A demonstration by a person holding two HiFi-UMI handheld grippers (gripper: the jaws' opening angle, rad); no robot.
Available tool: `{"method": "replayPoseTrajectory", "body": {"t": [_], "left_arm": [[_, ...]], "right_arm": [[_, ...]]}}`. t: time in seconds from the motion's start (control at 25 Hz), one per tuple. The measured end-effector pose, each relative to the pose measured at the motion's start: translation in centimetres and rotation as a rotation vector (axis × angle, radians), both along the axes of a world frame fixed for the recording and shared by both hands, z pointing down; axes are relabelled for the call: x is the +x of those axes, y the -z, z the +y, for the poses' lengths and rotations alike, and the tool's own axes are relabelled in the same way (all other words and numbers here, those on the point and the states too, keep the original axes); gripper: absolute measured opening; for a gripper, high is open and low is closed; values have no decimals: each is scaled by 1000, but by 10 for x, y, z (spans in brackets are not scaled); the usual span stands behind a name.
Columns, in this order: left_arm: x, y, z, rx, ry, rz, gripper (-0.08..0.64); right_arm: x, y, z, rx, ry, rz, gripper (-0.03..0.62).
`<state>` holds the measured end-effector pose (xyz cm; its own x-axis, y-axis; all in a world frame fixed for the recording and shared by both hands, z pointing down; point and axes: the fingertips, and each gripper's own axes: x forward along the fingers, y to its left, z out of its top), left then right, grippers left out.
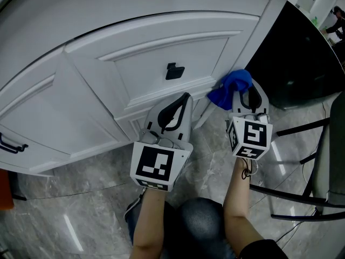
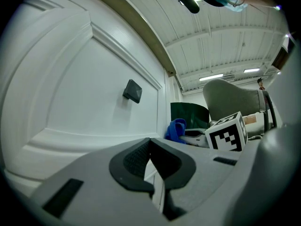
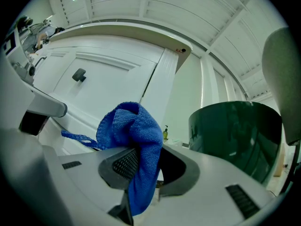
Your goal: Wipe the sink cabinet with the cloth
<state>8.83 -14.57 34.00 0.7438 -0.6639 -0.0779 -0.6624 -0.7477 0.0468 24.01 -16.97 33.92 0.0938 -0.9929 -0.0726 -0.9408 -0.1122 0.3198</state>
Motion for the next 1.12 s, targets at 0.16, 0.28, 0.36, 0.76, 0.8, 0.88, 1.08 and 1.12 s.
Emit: {"method": "replayPoseTrajectory", "body": {"t": [0.16,0.28,0.36,0.76,0.8,0.88,1.08,1.12], "left_arm": [[2,-1,1,1,-7,-8,3],[2,0,-1,3,2,4,3],[2,0,-1,6,3,6,3],[9,-3,3,1,-18,-18,3],[8,-3,2,1,-17,-16,3],[9,-4,2,-2,-19,-23,3],[10,-3,4,6,-24,-16,3],[10,-2,4,7,-25,-9,3]], "right_arm": [[0,-2,0,-2,1,-1,115],[0,-5,-1,-10,5,-2,115],[0,-7,-1,-15,7,-2,115],[0,-16,-1,-26,-1,8,115],[0,-17,-1,-28,0,7,115],[0,-19,-1,-33,1,5,115],[0,-24,-2,-48,6,4,115],[0,-24,-2,-49,5,5,115]]}}
